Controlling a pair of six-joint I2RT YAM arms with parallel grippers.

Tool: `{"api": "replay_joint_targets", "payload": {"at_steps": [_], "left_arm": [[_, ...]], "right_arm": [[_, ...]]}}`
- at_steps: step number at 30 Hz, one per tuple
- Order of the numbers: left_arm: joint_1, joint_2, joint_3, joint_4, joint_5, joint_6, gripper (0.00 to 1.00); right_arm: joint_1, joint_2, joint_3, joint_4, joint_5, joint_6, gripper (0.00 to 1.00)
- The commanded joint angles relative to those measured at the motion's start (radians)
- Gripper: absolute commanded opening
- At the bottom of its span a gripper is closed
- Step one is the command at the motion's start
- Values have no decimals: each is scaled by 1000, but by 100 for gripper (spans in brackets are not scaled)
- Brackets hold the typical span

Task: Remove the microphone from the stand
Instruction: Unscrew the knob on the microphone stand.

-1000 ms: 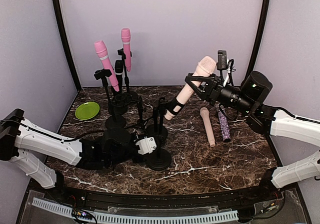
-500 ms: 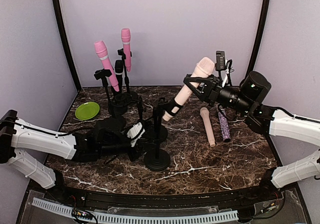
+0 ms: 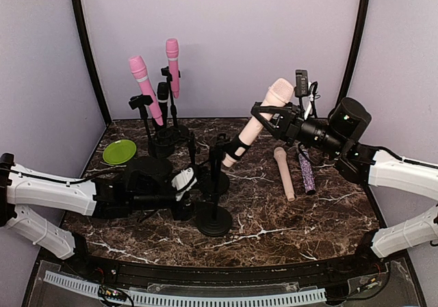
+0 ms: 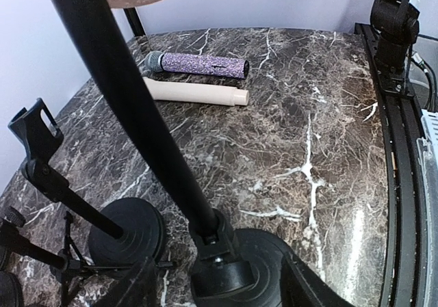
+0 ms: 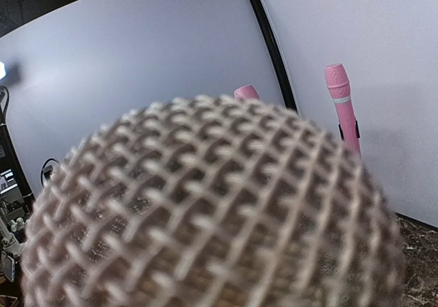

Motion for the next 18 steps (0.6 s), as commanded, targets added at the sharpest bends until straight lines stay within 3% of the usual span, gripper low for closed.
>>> {"api": "replay_joint_targets", "payload": {"at_steps": [1,9,13,18], "left_arm": [[-48,-40,17,-48,-133,133,65],[-146,9,31,-91,-346,274,64],[-170,44,43,-51,-456,323,52],[-177,65,44,-18,-497,350,46]], "right_arm": [[-1,1,26,20,1,-7,25],[-1,-8,17,25,5,-6,25],[-1,-4,19,27,3,-3,25],[-1,-5,18,23,5,-6,25]]}}
